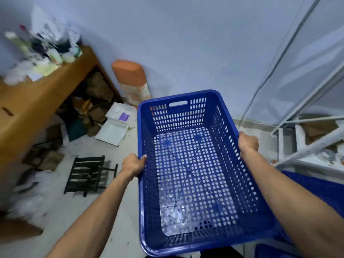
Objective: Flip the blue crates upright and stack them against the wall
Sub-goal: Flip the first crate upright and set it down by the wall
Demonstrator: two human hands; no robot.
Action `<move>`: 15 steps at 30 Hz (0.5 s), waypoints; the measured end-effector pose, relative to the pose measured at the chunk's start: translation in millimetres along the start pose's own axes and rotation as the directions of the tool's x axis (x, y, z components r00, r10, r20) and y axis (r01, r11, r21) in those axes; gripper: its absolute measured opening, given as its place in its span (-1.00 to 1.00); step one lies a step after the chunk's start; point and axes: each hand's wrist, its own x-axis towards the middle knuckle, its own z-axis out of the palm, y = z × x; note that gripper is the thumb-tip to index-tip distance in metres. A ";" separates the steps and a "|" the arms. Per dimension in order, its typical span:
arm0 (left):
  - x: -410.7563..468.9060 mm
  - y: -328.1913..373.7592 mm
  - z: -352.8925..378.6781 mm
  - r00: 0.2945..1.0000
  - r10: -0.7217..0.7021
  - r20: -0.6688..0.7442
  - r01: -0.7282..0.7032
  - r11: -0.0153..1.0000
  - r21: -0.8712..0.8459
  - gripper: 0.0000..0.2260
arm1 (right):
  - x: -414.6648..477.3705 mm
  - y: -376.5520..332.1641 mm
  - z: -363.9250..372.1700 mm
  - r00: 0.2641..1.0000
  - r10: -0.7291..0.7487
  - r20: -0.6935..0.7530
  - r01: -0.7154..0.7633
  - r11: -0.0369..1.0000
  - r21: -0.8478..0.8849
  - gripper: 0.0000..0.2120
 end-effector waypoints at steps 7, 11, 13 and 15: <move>43.4 48.3 2.7 0.995 -0.092 0.049 0.097 0.988 -0.117 -0.64 | 61.6 -75.9 35.6 0.998 -0.035 0.043 0.040 0.992 -0.124 -0.57; 81.8 66.8 4.5 0.988 -0.147 0.047 0.153 0.971 -0.181 -0.63 | 78.0 -133.5 72.7 0.981 -0.166 0.101 0.187 0.950 -0.249 -0.65; 110.5 78.2 3.6 0.984 -0.170 0.059 0.179 0.958 -0.226 -0.65 | 90.5 -162.5 98.4 0.963 -0.230 0.137 0.262 0.914 -0.310 -0.64; 142.3 83.2 5.5 0.974 -0.203 0.098 0.223 0.933 -0.281 -0.69 | 104.3 -187.4 128.6 0.941 -0.300 0.154 0.334 0.893 -0.301 -0.64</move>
